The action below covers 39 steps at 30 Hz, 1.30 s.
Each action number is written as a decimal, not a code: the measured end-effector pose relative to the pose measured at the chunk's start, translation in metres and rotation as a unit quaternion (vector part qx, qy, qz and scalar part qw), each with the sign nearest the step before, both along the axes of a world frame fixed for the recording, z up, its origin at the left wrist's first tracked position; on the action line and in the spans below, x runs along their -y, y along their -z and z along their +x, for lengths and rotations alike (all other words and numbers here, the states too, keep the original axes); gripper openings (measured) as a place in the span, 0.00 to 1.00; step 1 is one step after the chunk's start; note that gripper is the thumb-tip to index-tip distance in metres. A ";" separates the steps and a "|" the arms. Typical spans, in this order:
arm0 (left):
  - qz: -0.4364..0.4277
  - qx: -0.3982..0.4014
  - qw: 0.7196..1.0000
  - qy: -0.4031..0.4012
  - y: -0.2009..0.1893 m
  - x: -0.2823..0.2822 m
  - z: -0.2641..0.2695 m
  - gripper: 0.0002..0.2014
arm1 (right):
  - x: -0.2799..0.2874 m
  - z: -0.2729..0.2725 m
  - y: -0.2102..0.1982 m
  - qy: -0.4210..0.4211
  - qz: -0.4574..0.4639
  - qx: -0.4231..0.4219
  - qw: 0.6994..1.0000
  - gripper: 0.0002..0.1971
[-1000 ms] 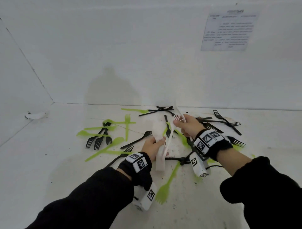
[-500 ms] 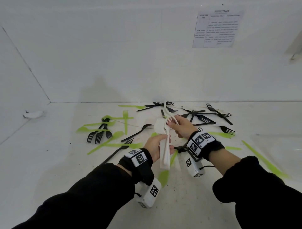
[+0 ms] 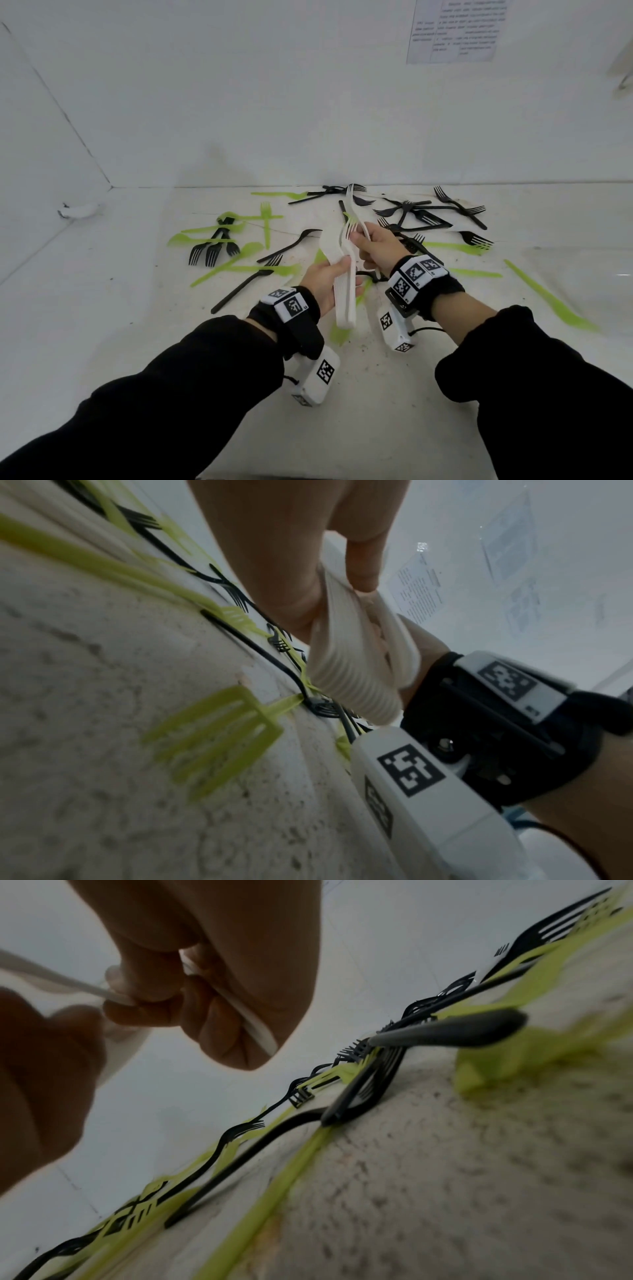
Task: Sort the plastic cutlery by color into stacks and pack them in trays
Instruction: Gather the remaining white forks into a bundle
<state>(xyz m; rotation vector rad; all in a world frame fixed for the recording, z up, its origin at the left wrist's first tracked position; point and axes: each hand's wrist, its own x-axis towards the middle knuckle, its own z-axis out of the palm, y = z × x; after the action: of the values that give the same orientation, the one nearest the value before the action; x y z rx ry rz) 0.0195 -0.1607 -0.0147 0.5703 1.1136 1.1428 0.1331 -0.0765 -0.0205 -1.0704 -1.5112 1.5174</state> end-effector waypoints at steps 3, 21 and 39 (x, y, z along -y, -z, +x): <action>0.000 0.017 1.000 -0.003 0.001 0.007 0.007 0.07 | 0.007 0.007 -0.001 -0.002 0.034 0.017 0.999 0.10; 0.033 -0.008 0.990 -0.139 0.019 0.063 0.062 0.12 | 0.091 0.041 0.006 -0.104 0.038 0.210 0.971 0.14; 0.032 -0.027 0.985 -0.167 0.009 0.076 0.049 0.18 | 0.102 0.032 0.002 -0.037 0.089 0.109 0.989 0.08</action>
<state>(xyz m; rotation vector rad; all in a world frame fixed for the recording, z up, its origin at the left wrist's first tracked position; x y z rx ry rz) 0.0687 -0.2369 -0.0239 0.4763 1.2532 1.4629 0.1652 -0.1785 -0.0228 -1.1146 -1.8175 1.3178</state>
